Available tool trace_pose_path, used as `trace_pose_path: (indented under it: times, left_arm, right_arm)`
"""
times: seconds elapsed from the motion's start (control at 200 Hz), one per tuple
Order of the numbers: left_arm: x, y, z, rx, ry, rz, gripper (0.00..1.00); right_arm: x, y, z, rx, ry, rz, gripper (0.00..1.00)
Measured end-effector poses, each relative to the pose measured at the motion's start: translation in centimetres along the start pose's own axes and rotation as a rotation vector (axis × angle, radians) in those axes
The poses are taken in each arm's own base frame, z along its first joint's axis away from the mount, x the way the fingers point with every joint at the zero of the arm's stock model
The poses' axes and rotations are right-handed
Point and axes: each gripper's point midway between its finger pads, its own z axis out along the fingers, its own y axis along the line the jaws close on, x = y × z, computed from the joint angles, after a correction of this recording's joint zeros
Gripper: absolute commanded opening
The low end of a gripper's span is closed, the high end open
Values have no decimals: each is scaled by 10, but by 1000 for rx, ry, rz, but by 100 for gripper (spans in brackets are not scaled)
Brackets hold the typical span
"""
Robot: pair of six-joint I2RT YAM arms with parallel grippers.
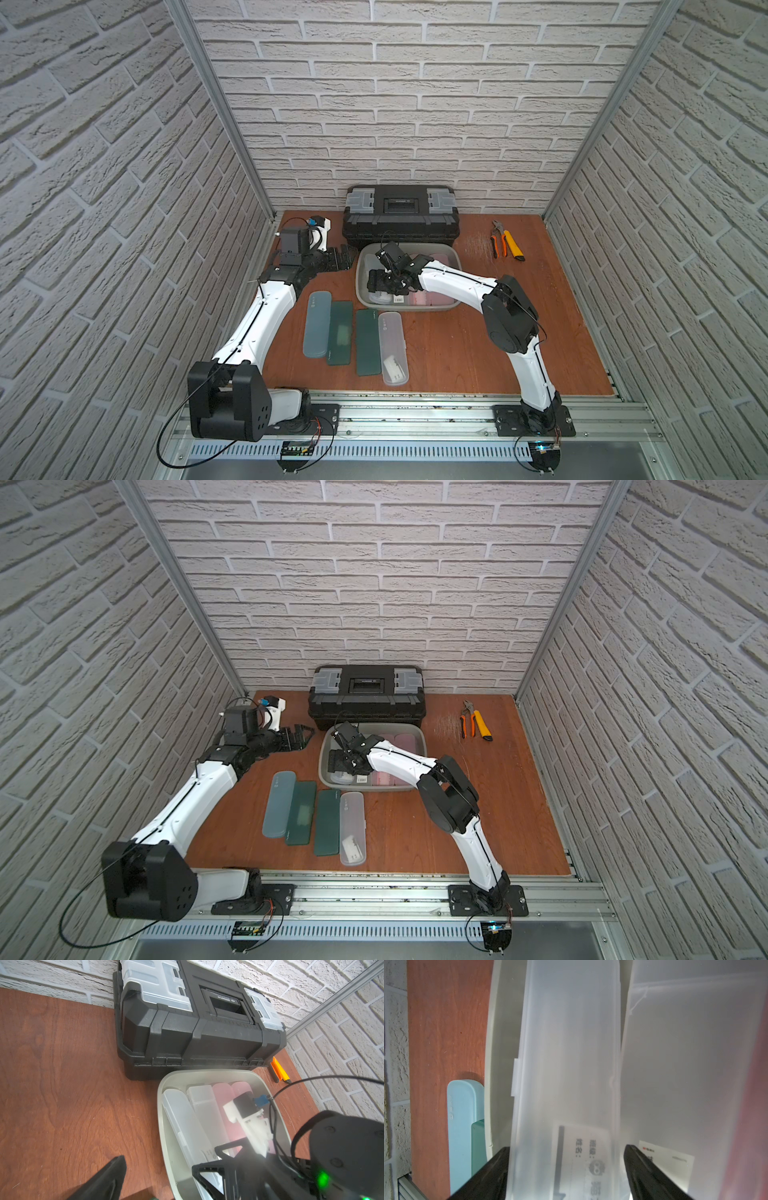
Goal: Put the pencil case into the storage box
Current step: Place the pencil case at the storage box.
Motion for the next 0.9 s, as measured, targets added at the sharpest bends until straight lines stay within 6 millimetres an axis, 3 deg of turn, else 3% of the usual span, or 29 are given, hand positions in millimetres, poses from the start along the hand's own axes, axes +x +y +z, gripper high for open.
trace_pose_path:
  times: [0.51, 0.575, 0.76, 0.9]
  left_arm:
    - [0, 0, 0, 2, 1, 0, 99]
    - [0, 0, 0, 2, 1, 0, 98]
    - [0, 0, 0, 2, 1, 0, 98]
    - [0, 0, 0, 3, 1, 0, 98]
  right_arm:
    - [-10, -4, -13, 9, -45, -41, 85]
    - [-11, -6, -13, 18, -48, -41, 80]
    - [-7, -9, -11, 26, -37, -48, 51]
    - [6, -12, -4, 21, 0, -48, 45]
